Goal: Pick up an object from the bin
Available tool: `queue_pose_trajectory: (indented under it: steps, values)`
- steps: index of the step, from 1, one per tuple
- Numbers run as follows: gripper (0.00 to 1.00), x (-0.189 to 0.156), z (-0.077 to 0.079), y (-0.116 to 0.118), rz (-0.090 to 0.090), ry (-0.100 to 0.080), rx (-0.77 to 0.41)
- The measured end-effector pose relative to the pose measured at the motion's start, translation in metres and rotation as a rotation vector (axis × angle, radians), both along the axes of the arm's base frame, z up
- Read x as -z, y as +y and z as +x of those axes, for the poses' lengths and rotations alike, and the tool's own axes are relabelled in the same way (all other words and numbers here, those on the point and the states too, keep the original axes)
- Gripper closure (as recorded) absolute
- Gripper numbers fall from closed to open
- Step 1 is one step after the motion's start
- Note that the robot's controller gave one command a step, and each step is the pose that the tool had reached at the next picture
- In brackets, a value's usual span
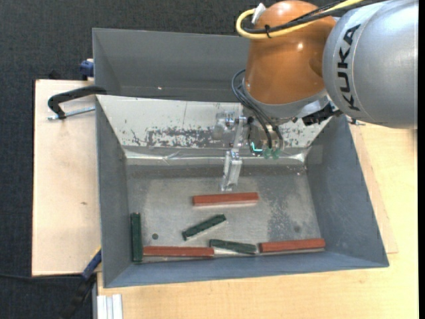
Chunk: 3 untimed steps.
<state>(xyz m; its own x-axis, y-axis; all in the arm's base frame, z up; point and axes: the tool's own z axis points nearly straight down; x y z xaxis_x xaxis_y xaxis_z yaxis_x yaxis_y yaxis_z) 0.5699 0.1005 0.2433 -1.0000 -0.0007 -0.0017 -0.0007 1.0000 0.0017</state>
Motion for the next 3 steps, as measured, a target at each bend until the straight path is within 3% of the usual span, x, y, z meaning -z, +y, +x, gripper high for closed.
queue_pose_trajectory:
  steps: [1, 2, 3]
  values:
    - [0.00, 0.000, 0.000, 0.000, 0.000, 0.000, 0.001]
    - [0.00, 0.033, -0.002, -0.009, 0.000, -0.005, -0.087]
    - [0.00, 0.098, -0.004, -0.015, -0.001, -0.004, -0.253]
